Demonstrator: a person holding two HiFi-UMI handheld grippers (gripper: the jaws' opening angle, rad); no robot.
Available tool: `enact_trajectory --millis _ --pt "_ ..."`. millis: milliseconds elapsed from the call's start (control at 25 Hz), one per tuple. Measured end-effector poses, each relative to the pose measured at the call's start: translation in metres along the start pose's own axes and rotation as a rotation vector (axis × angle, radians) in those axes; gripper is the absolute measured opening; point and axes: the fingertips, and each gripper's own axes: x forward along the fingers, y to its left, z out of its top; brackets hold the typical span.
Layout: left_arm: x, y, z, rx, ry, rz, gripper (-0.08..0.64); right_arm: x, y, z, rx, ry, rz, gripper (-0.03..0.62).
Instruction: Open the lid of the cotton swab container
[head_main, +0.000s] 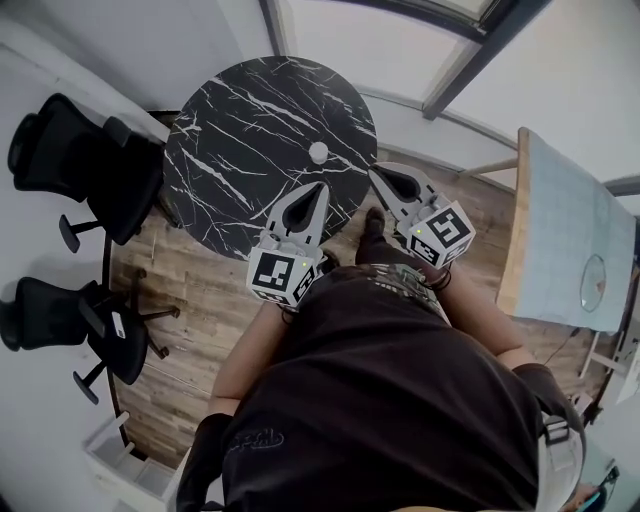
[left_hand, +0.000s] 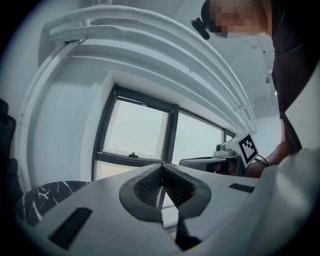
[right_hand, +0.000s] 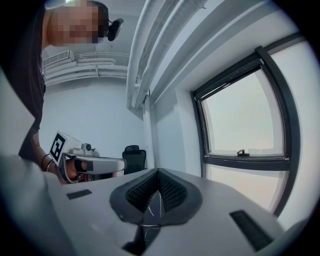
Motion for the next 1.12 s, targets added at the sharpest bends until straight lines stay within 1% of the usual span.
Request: enact_trajectory --millis 200,400,600,680,880,1120 --pt "0.005 0.01 -0.002 0.0 0.009 0.024 0.012 0.017 -0.004 0.0 0.001 0.013 0.04 0.023" --pt "0.016 0.023 -0.003 -0.005 0.019 0.064 0.012 0.041 -0.01 0.005 -0.006 0.017 0.092 0.023" --pt "0.036 0.032 -0.008 0.005 0.038 0.101 0.012 0.059 -0.028 0.004 0.008 0.036 0.138 0.023" --pt "0.045 0.038 -0.009 0.007 0.046 0.124 0.012 0.067 -0.037 0.004 0.008 0.041 0.159 0.023" --pt "0.067 0.053 -0.017 0.045 0.08 0.199 0.012 0.086 -0.055 0.003 0.005 0.061 0.222 0.023" --pt "0.097 0.068 -0.032 0.02 0.113 0.261 0.012 0.105 -0.079 0.003 0.001 0.076 0.301 0.023"
